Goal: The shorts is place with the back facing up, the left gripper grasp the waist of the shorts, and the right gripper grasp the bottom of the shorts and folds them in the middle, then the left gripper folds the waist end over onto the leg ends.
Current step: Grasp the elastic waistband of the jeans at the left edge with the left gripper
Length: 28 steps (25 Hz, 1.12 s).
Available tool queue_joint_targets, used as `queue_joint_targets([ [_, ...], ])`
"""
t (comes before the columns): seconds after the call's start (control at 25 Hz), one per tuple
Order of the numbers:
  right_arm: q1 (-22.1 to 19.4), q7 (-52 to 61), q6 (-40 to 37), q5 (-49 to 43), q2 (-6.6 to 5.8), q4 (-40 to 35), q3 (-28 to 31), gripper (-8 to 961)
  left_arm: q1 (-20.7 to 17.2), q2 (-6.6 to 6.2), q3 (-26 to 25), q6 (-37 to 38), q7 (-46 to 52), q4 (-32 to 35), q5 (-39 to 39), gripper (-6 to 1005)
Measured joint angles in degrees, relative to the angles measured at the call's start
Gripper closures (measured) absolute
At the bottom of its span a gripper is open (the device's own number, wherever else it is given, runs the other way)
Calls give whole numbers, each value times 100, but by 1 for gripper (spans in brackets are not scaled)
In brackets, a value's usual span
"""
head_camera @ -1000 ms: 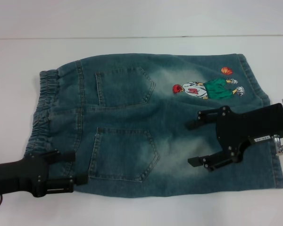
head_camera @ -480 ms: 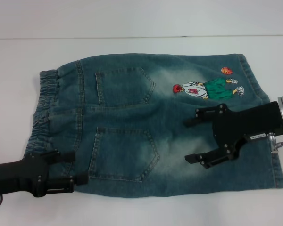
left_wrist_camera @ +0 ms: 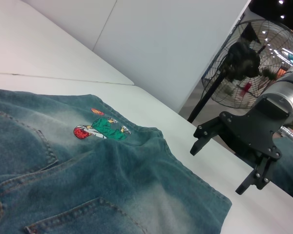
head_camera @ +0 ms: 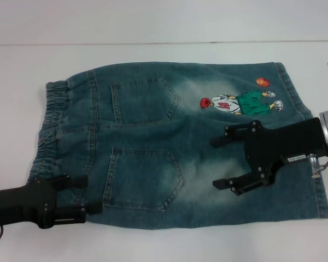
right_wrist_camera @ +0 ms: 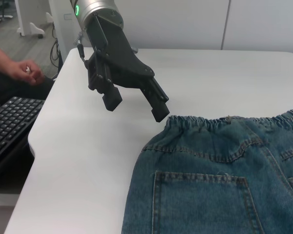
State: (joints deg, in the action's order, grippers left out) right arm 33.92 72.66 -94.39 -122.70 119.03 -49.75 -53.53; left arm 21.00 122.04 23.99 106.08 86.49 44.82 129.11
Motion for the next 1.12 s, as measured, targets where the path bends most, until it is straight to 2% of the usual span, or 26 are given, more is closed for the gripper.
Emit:
queue_joint_targets([
  [0.52,0,-59,1,0,7,-7,0,58,15,-41,-75,121,223,46,-33,85],
  [0.68,0,-59,0,1,21,-53,0,59,120,-151,-197,236,1105,335,-49,85],
  [0.88,11,-64,0,1,31,-68,1,60,301,-406,-351,141,2858,825,33,85],
  [1.12,72,-68,-1,2,33,-71,29,62,640,-684,-451,-374,4399,882,772,86],
])
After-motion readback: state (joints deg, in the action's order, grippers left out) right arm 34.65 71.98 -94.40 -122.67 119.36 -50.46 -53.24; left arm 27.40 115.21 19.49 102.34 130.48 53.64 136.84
